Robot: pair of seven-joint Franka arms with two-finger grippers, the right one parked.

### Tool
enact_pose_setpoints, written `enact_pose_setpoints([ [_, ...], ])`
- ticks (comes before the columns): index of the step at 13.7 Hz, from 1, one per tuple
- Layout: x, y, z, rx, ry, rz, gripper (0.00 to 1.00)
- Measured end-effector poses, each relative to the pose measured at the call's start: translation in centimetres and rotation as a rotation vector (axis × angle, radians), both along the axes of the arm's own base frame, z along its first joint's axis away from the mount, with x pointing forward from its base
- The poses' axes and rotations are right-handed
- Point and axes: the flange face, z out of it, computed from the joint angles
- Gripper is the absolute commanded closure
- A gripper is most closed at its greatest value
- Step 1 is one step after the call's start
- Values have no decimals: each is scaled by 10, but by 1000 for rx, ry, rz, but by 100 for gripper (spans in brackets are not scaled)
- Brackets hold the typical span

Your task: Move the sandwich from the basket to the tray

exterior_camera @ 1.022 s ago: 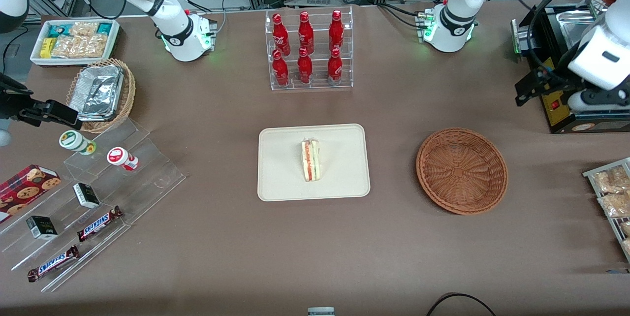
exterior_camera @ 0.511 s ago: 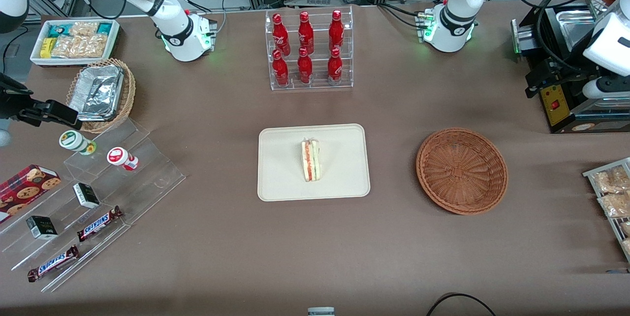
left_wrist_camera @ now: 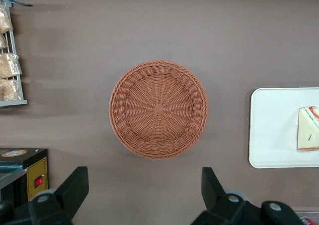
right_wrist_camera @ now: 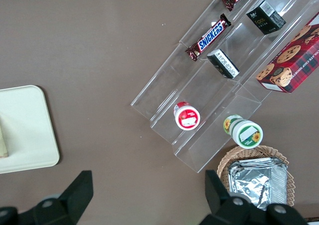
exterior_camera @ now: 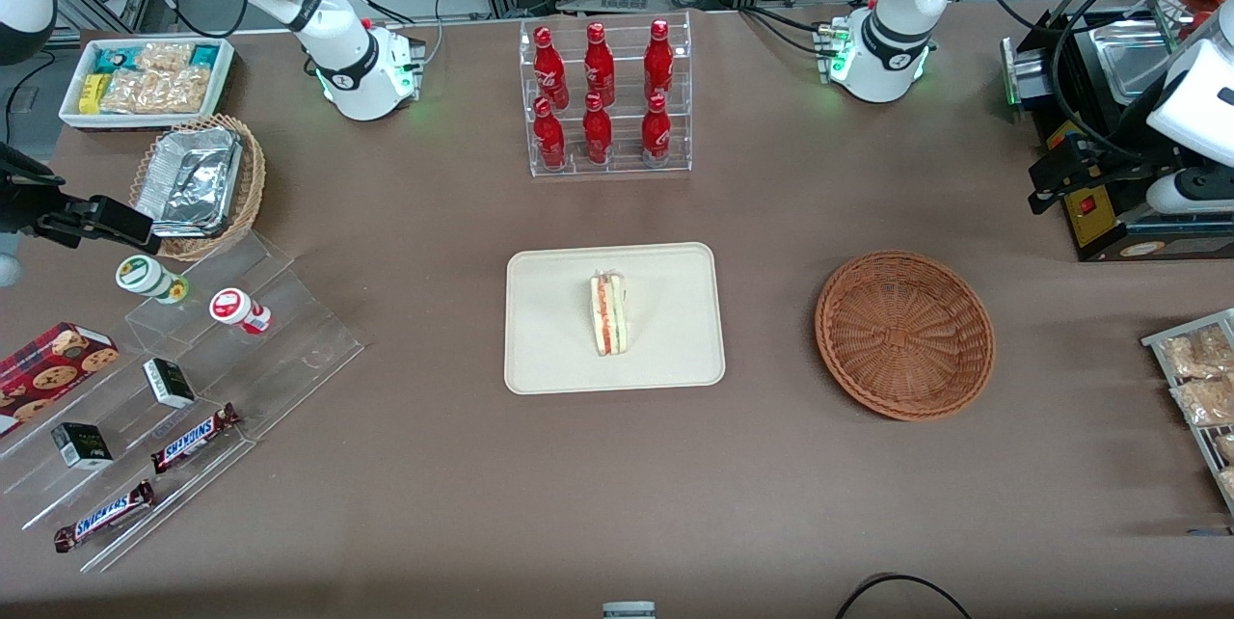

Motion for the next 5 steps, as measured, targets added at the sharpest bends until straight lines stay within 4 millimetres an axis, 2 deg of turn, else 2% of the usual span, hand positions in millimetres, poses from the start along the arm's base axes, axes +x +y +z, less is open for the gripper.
enact_pose_setpoints([
  [5, -9, 1, 4, 5, 63, -1, 0],
])
